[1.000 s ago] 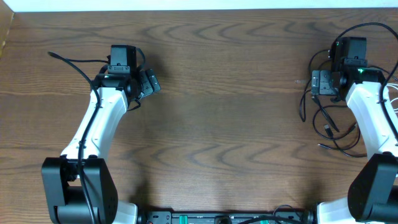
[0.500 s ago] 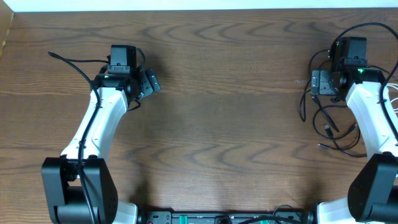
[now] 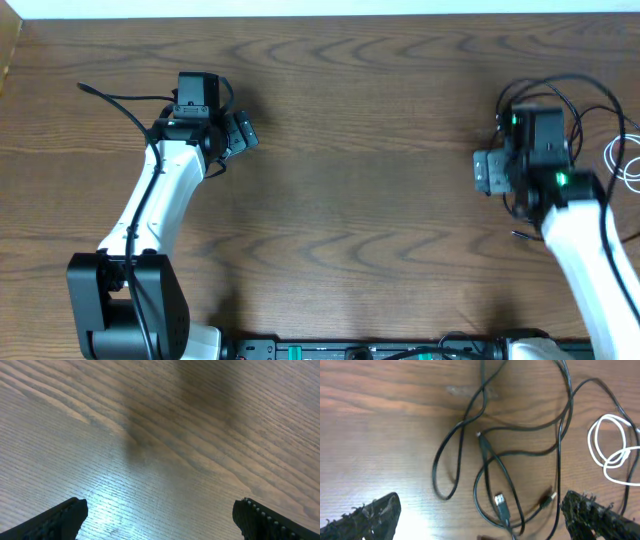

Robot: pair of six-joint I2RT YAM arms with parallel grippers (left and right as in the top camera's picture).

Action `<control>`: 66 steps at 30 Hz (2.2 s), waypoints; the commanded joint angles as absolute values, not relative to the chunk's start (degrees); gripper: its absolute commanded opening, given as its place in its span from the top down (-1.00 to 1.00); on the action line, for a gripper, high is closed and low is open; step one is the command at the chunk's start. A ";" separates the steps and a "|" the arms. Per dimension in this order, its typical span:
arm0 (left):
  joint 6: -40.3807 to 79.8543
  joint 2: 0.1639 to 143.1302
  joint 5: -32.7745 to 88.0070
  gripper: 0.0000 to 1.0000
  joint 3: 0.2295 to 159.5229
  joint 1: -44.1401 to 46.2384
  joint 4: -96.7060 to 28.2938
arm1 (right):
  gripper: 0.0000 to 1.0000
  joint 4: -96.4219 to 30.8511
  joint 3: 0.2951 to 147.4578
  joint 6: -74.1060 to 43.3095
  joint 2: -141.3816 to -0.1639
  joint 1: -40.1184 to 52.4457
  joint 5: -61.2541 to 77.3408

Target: Untangle cables

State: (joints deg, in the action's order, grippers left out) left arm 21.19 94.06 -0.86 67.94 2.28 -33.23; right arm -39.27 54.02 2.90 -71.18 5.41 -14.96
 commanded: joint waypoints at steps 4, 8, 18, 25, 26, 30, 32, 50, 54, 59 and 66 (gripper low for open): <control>21.71 94.21 -2.00 -0.96 68.47 2.07 -33.41 | -0.99 -39.31 45.15 2.17 -65.08 6.48 -15.44; 21.71 94.21 -2.00 -0.96 68.47 2.07 -33.41 | -0.98 -39.31 38.89 2.17 -62.76 6.48 -15.44; 21.71 94.21 -2.00 -0.96 68.47 2.04 -33.41 | -0.99 -39.53 28.25 2.17 -60.73 6.48 -15.44; 21.71 94.21 -2.00 -0.96 68.47 2.04 -33.41 | -0.99 -39.51 23.20 2.17 -54.17 6.48 -15.44; 21.71 94.21 -2.00 -0.96 68.47 2.04 -33.41 | -0.98 -39.53 22.39 2.17 -52.60 6.48 -15.44; 21.71 94.21 -2.00 -0.96 68.47 2.07 -33.41 | -0.98 -39.53 19.94 2.17 -47.88 6.48 -15.44; 21.71 94.21 -2.00 -0.96 68.47 2.07 -33.41 | -0.99 -39.53 18.94 2.17 -45.50 6.48 -15.44; 21.71 94.21 -2.00 -0.96 68.47 2.07 -33.41 | -0.99 -39.66 13.39 2.17 -24.49 6.48 -15.44; 21.71 94.21 -2.00 -0.96 68.47 2.07 -33.41 | -0.98 -39.66 13.39 2.17 -21.15 6.48 -15.44; 21.71 94.21 -2.00 -0.96 68.47 2.07 -33.41 | -0.99 -39.66 13.39 2.17 -15.92 6.46 -15.44; 21.71 94.21 -2.00 -0.96 68.47 2.07 -33.41 | -0.98 -39.66 13.39 2.17 -11.42 6.48 -15.44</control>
